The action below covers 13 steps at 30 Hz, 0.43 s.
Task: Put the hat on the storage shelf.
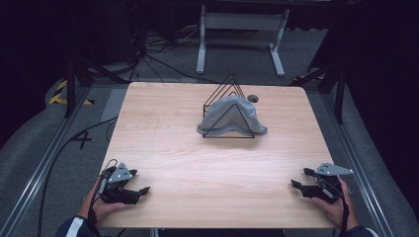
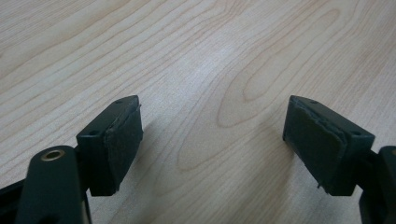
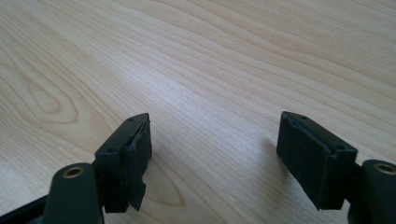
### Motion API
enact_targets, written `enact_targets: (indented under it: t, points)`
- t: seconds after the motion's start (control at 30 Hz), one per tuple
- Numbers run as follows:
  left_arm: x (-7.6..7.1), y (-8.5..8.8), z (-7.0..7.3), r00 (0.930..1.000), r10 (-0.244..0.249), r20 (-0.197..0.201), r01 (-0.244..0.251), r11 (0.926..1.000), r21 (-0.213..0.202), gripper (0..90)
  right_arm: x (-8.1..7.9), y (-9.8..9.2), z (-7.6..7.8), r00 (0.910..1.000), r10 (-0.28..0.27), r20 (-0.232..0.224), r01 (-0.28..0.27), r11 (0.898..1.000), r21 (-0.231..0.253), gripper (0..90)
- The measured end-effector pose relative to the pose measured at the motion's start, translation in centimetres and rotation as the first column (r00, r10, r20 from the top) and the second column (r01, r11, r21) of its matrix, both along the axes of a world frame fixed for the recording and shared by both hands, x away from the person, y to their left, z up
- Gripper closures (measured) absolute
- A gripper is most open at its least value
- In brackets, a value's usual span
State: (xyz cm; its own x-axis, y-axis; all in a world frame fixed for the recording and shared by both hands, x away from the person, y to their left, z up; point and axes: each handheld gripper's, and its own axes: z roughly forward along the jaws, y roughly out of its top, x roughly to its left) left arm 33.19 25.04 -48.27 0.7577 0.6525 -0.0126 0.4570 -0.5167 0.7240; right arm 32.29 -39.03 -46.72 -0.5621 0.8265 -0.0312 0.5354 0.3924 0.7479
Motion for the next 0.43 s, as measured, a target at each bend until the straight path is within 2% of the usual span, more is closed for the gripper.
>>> enact_targets:
  t: [0.43]
  points:
    - [0.05,-0.05,-0.02,1.0000,0.005,0.001,-0.005,1.0000,-0.002,19.7,0.01,-0.02,0.00,1.0000,-0.004,-0.001,0.004,1.000,0.000,26.8]
